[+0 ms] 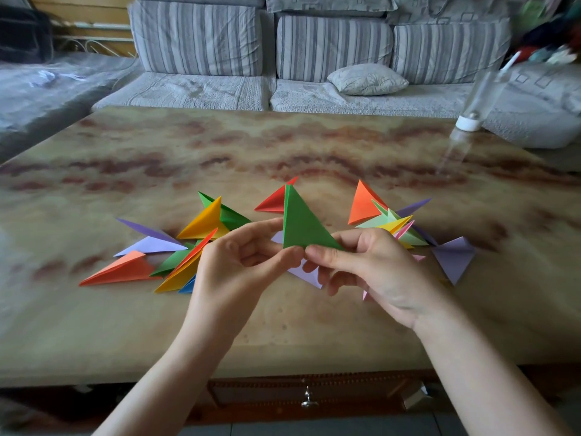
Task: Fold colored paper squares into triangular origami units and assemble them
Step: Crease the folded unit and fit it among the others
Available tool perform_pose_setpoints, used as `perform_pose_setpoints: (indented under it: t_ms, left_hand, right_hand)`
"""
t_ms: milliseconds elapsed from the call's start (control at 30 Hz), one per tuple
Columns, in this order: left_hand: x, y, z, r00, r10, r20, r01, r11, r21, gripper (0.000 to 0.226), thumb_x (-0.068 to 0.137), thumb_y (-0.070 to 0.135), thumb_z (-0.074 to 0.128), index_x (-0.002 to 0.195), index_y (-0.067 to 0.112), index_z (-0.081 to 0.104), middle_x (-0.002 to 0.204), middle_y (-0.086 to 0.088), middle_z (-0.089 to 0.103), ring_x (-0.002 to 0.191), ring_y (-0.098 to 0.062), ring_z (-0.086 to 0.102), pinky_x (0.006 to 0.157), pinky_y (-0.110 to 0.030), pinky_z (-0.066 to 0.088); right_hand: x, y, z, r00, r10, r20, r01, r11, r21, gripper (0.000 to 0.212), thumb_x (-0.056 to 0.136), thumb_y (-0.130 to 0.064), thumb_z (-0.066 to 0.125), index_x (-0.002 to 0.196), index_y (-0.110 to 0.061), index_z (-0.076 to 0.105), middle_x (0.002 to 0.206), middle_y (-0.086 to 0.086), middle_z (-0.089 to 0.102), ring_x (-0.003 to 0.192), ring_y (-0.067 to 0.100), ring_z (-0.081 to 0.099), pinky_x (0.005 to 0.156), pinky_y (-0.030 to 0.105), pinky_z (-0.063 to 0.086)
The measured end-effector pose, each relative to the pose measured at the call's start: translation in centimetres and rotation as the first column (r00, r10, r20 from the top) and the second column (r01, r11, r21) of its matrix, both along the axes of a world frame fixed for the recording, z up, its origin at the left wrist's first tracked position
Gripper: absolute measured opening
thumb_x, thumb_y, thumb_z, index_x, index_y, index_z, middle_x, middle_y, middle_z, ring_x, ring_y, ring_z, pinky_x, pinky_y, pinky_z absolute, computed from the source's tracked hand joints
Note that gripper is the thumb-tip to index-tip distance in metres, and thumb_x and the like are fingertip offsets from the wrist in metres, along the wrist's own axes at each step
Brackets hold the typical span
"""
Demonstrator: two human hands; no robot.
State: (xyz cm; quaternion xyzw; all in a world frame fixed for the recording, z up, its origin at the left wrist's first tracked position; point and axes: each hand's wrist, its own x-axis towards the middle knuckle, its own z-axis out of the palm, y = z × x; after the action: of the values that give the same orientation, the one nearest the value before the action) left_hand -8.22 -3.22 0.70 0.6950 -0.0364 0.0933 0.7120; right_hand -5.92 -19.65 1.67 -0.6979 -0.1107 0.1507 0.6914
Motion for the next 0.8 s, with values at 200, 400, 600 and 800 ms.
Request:
perform_pose_setpoints:
  t_ms: [200, 400, 600, 800]
  left_hand:
    - [0.2, 0.5, 0.3, 0.995, -0.071, -0.075, 0.066, 0.996, -0.061, 0.048, 0.056, 0.021, 0.075, 0.103, 0.015, 0.068, 0.079, -0.009, 0.075, 0.076, -0.014, 0.069, 0.075, -0.024, 0.052]
    - [0.4, 1.1, 0.4, 0.993, -0.088, -0.084, 0.077, 0.989, -0.129, 0.043, 0.053, 0.018, 0.075, 0.095, 0.020, 0.067, 0.069, -0.003, 0.072, 0.068, -0.010, 0.069, 0.073, -0.019, 0.054]
    - [0.6, 1.2, 0.1, 0.991, -0.097, -0.087, 0.078, 0.977, -0.199, 0.032, 0.059, 0.015, 0.071, 0.090, 0.020, 0.069, 0.071, -0.005, 0.072, 0.068, -0.014, 0.069, 0.068, -0.022, 0.057]
    - [1.3, 2.6, 0.0, 0.999, 0.020, -0.041, -0.031, 0.957, -0.289, 0.025, 0.075, 0.012, 0.063, 0.099, 0.011, 0.066, 0.077, -0.002, 0.073, 0.072, -0.010, 0.070, 0.066, -0.019, 0.055]
  right_hand:
    - [0.0, -0.4, 0.3, 0.990, 0.030, 0.136, -0.020, 0.997, -0.079, 0.017, 0.070, -0.018, 0.070, 0.080, -0.005, 0.074, 0.074, 0.011, 0.071, 0.056, 0.012, 0.059, 0.052, 0.020, 0.046]
    - [0.0, -0.9, 0.6, 0.992, 0.122, 0.024, -0.121, 0.992, -0.042, 0.026, 0.076, -0.013, 0.061, 0.095, 0.003, 0.067, 0.084, 0.014, 0.074, 0.075, 0.026, 0.073, 0.061, 0.026, 0.057]
    - [-0.2, -1.1, 0.8, 0.979, 0.199, -0.032, -0.198, 0.979, 0.040, 0.025, 0.085, -0.008, 0.054, 0.104, 0.003, 0.066, 0.100, 0.019, 0.072, 0.092, 0.030, 0.070, 0.070, 0.028, 0.057]
    - [-0.1, -1.6, 0.5, 0.991, 0.130, -0.019, -0.128, 0.987, 0.100, 0.027, 0.086, -0.006, 0.052, 0.112, -0.008, 0.057, 0.102, 0.016, 0.072, 0.094, 0.032, 0.070, 0.074, 0.032, 0.058]
